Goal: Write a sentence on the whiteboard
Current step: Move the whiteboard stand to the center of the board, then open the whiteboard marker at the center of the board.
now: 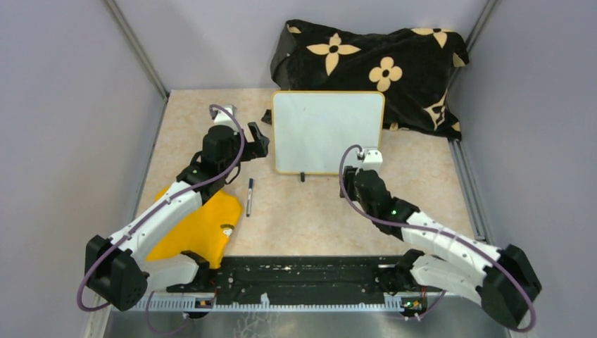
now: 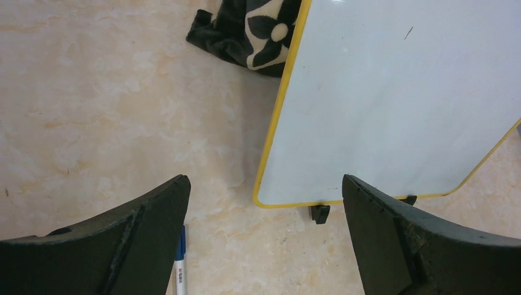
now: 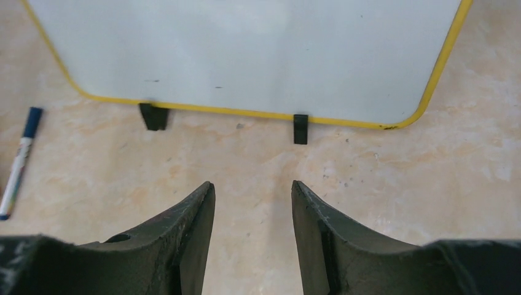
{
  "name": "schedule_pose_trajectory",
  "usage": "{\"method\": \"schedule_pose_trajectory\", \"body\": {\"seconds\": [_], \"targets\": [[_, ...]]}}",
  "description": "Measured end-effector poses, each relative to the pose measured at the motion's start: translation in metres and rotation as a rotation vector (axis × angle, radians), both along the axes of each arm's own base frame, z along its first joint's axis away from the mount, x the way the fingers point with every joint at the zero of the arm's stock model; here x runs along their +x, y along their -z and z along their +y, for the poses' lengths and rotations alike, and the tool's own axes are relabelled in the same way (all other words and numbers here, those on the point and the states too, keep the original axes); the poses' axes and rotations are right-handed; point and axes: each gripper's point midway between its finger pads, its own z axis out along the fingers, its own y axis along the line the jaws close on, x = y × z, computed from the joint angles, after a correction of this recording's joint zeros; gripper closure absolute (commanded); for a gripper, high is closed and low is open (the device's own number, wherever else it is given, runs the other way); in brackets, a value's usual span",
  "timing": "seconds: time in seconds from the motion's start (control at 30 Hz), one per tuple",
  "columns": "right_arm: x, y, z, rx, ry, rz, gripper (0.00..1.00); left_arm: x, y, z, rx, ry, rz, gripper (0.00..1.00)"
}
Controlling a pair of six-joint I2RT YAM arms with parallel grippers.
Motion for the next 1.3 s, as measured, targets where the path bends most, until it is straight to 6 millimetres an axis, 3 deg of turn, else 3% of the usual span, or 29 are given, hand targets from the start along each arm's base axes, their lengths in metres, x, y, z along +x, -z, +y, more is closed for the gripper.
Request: {"method": "schedule_pose_trajectory", "body": {"seconds": [0.2,0.37,0.57,0.77,1.1,1.3], "targets": [[-0.023,-0.037,-0.003,0.115,-0.035,-0.117,0.5,0.004,0.002,0.011,0.029,-0.061,-0.01,0.01],[-0.033,-0.03,-0.012,0.157,-0.021,-0.129,0.48,0.005,0.024,0.018,0.077,-0.092,0.038,0.01],[-0.037,-0.033,-0.01,0.19,-0.038,-0.138,0.48,0.004,0.071,0.01,0.162,-0.057,0.228,0.01],[-0.041,-0.031,-0.002,0.179,-0.101,-0.126,0.48,-0.02,0.12,0.014,0.236,-0.016,0.412,0.03],[-0.045,-0.028,0.004,0.164,-0.156,-0.111,0.49,-0.03,0.171,0.022,0.322,0.015,0.628,0.04],[-0.045,-0.028,0.004,0.163,-0.158,-0.111,0.49,-0.032,0.18,0.038,0.313,-0.009,0.691,0.09]]}}
